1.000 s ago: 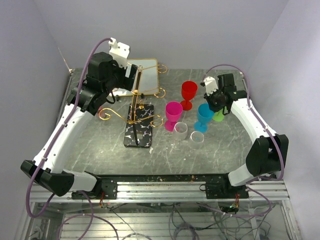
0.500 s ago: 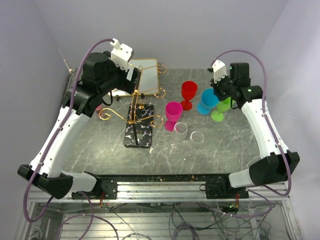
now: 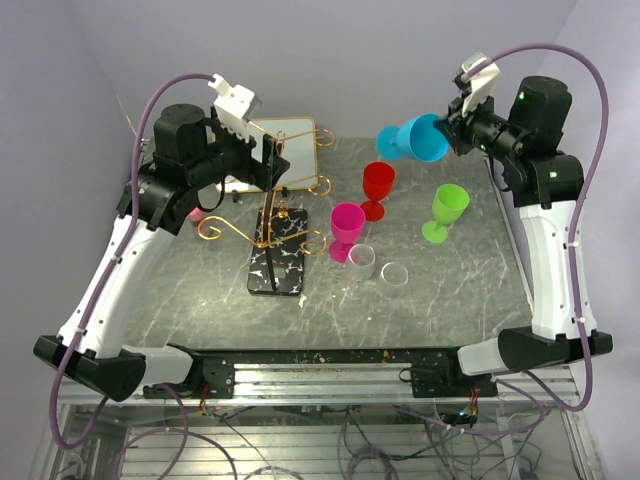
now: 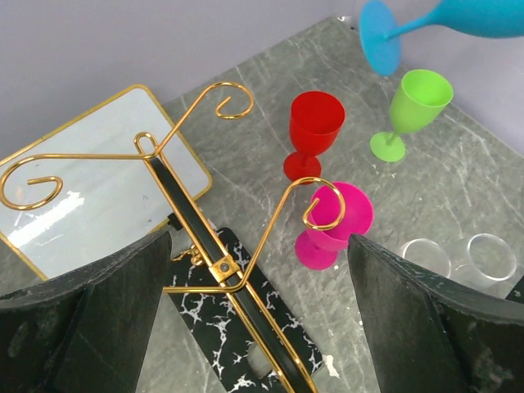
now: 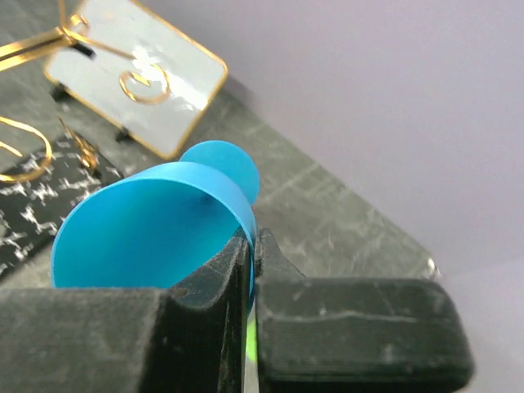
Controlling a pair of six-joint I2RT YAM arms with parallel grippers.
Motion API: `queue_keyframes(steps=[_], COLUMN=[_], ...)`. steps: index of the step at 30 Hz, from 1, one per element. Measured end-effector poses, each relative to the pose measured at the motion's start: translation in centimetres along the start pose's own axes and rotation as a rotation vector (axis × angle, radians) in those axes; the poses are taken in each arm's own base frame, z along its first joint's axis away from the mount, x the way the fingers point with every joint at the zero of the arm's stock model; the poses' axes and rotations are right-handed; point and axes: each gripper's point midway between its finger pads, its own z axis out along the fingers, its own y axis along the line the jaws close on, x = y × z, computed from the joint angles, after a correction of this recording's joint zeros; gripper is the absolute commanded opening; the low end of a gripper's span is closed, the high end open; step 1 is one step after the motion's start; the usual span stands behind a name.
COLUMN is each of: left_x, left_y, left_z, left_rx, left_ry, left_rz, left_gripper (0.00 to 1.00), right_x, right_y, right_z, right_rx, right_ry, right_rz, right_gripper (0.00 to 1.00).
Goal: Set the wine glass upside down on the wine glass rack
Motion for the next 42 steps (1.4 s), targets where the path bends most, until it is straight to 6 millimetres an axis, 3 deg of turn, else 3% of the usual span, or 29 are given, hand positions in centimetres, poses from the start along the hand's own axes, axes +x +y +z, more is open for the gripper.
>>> queue_keyframes(steps=[4, 11, 21, 30, 37, 42], left_x=[-0.5, 0.1, 0.1, 1.9, 1.6, 1.3], left_y=[-0.6, -1.0, -1.9, -2.3, -2.8, -2.9], left_z=[0.3, 1.8, 3.8, 6.6, 6.8, 6.8], left_rx=[0.039, 0.071, 0.161, 0.215, 0.252, 0.261], left_ry=[-0.010, 0.014, 0.006, 0.060, 0.051, 0.041], left_rz=[-0.031, -0.097, -0.300, -0.431, -0.449, -0.447], left_gripper=[0.99, 0.99, 1.00, 0.67, 0.42, 0.34], right_x=[-2.8, -5.2, -8.4, -8.5, -7.6, -7.5], right_y=[1.1, 4.5, 8.5, 10.0, 10.7, 10.9], right_z=[1.4, 4.8, 4.6, 4.3, 4.6, 4.6], right_rx=[-0.067, -0.202, -0.353, -0.434, -0.468, -0.475], right_ry=[-0.111, -0.201, -0.302, -0.317, -0.300, -0.297], right_rz=[0.045, 0.138, 0.200, 0.222, 0.241, 0.244], right_gripper=[0.00, 0.00, 0.00, 0.00, 0.00, 0.00])
